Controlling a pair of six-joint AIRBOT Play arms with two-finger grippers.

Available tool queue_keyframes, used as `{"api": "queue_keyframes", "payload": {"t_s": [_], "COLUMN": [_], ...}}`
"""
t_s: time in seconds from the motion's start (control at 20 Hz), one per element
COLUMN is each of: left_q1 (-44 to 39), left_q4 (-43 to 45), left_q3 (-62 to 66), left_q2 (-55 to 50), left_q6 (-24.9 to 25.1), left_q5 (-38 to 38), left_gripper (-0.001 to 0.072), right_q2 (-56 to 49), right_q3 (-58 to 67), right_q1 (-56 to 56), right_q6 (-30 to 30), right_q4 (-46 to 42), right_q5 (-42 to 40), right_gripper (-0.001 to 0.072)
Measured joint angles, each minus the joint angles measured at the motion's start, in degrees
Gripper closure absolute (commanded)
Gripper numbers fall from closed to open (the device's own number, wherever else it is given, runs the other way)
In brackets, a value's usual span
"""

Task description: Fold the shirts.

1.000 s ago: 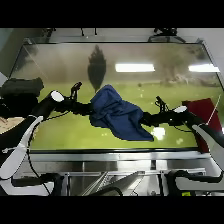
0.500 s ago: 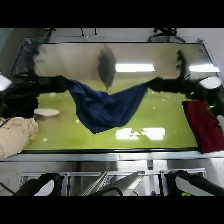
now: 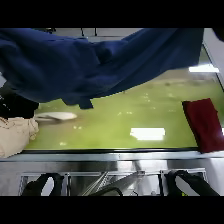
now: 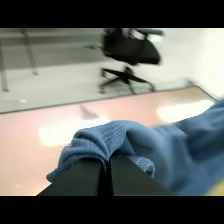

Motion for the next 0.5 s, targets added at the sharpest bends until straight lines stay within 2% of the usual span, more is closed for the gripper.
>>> {"api": "queue_keyframes", "payload": {"t_s": [0.1,0.2,0.3,0.5], "left_q1": [3.4,3.5,0.0,-10.6], "left_q4": [-0.1,-1.8,-1.3,5.9], "left_q3": [1.4,2.2,2.6,2.9], "left_q2": [-1.8,-6.3,-13.3,-32.3], "left_q6": [-0.1,0.0,0.6,1.3], "left_q5": [-1.7,-3.2,-4.2,-4.0], "left_gripper": [0.0693,0.0693,0.0693,0.0691], "right_q2": [-3.0,-8.3,-14.8,-28.0], "right_q3": [1.5,2.2,1.8,-4.7], "right_q1": [0.0,0.0,0.2,1.6], "right_q6": [1.2,2.5,3.7,5.0], "right_q4": [-3.1,-4.6,-5.2,-5.8], "right_q5": [1.6,4.5,7.8,11.8], "right_gripper": [0.0697,0.0697,0.0696,0.0697]}}
